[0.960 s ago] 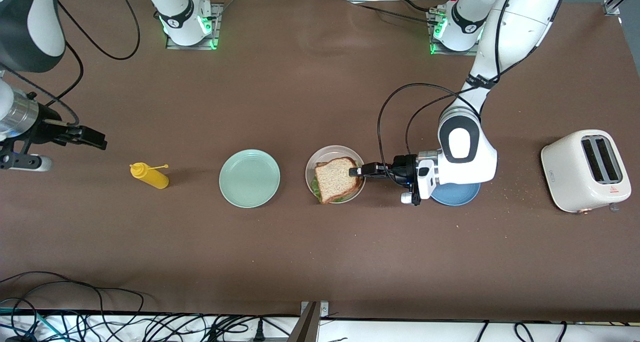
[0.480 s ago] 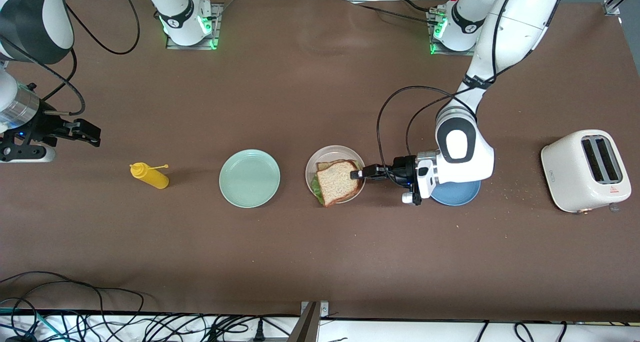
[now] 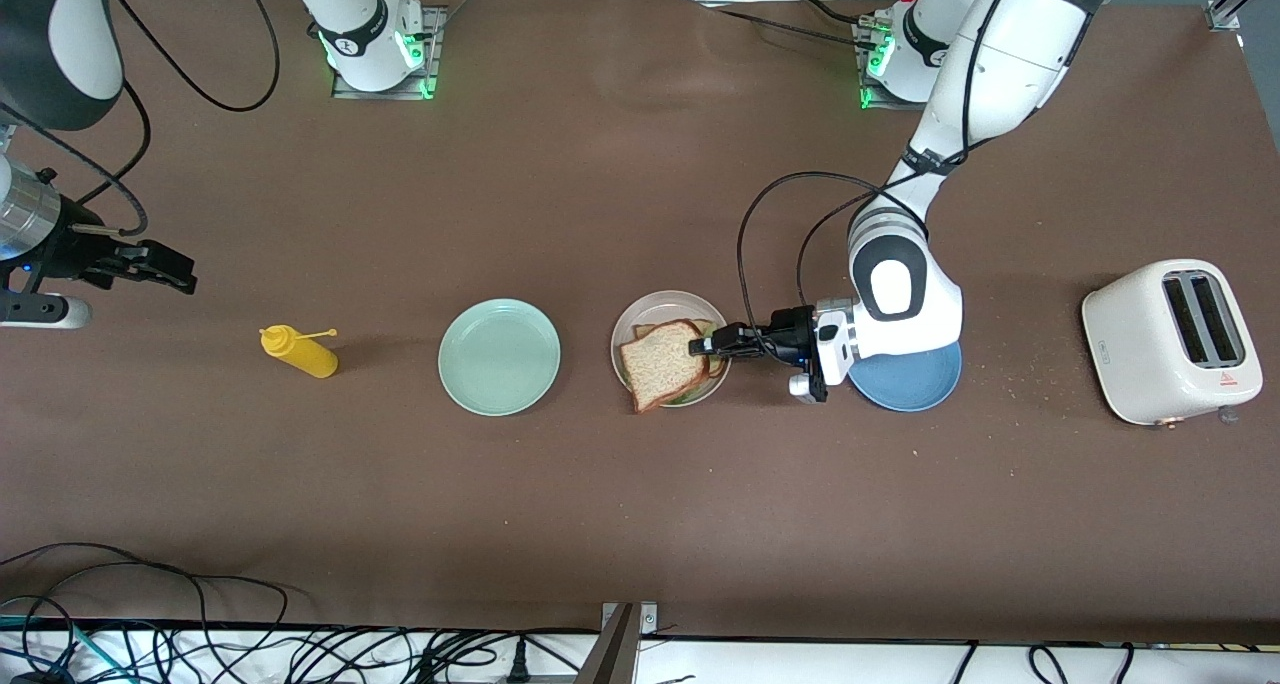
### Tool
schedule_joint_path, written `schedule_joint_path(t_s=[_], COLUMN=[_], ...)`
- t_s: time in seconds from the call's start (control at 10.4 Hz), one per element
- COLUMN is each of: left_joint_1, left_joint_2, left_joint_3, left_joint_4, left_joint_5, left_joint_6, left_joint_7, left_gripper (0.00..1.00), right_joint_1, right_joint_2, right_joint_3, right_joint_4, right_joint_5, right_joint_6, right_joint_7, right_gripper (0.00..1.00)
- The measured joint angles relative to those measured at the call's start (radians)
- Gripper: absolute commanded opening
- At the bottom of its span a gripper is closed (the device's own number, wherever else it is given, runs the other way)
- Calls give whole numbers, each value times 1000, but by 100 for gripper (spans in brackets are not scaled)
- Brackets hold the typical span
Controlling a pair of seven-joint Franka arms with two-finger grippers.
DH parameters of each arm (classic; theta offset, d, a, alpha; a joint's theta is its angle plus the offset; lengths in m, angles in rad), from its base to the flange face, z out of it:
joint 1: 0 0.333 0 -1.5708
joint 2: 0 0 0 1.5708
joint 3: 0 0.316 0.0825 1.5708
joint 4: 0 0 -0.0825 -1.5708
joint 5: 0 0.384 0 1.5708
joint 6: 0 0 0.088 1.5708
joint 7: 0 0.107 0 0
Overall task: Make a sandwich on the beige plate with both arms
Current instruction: 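Lower the toast onto the lettuce and open the left gripper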
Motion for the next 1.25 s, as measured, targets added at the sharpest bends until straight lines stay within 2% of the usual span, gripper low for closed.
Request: schedule_joint_path(t_s=[0.1, 0.29, 0.38, 0.96, 1.25], left_joint_1=[0, 1, 5, 27, 45], left_joint_2=[0, 1, 3, 4, -8], left_joint_3=[1, 4, 6, 12, 13], left_joint_4=[-3, -13, -20, -23, -21], left_joint_5=[0, 0, 0, 0, 2], left_joint_6=[0, 2, 3, 3, 3], left_joint_7=[15, 101, 153, 194, 193], left_gripper=[17, 72, 89, 94, 100], right_joint_1=[0, 5, 8, 20, 25], right_joint_2=[4, 7, 7, 7, 7], right_joint_3=[-3, -3, -1, 4, 4], right_joint_4=[1, 3, 4, 5, 6], right_joint_5=[17, 21, 21, 21, 21], right_joint_6=[-1, -1, -2, -2, -2], right_joint_7=[3, 6, 7, 7, 7], right_gripper=[100, 100, 100, 100, 100])
